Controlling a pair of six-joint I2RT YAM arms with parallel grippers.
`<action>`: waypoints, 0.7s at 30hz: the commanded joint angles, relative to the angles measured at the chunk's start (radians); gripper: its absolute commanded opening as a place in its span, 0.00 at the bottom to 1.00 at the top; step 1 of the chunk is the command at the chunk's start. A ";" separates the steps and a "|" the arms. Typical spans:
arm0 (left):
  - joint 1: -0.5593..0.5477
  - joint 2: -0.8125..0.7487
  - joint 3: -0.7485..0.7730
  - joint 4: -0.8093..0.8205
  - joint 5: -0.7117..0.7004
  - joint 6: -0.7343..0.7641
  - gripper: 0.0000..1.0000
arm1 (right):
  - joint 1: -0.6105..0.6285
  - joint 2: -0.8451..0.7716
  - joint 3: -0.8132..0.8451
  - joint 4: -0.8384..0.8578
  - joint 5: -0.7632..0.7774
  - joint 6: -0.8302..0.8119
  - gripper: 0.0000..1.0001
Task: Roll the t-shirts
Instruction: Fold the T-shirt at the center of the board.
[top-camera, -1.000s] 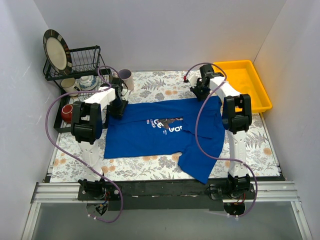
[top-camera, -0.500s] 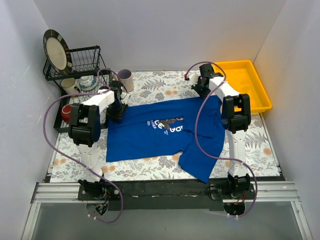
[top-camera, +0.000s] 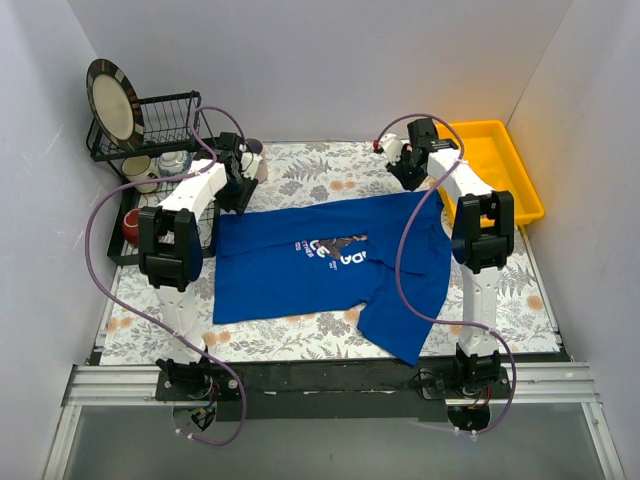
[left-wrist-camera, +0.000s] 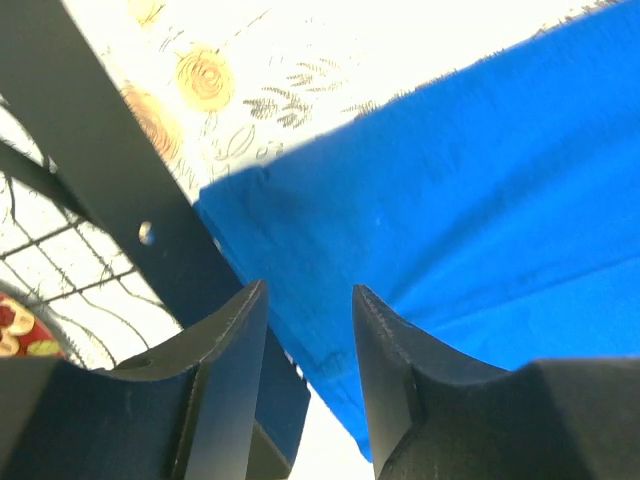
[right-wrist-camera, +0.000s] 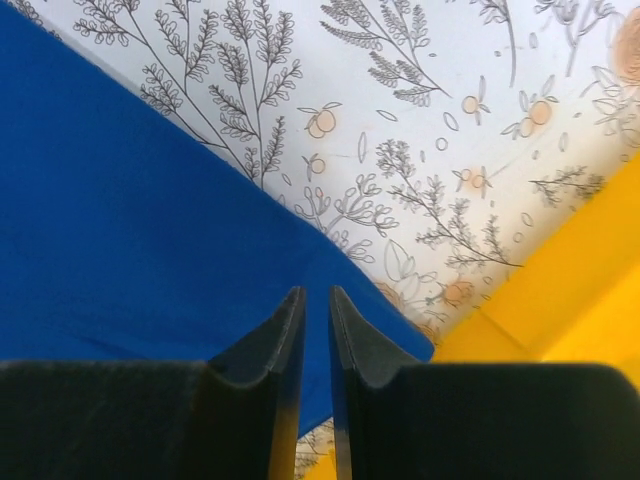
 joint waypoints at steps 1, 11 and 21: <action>0.006 0.046 0.023 0.032 -0.019 0.002 0.37 | -0.009 -0.036 -0.031 -0.009 0.066 -0.056 0.21; 0.006 0.097 -0.066 0.144 -0.097 0.019 0.28 | -0.029 0.023 -0.074 0.047 0.252 -0.120 0.16; 0.006 0.180 -0.003 0.182 -0.134 0.068 0.26 | -0.027 0.141 0.020 0.053 0.301 -0.159 0.16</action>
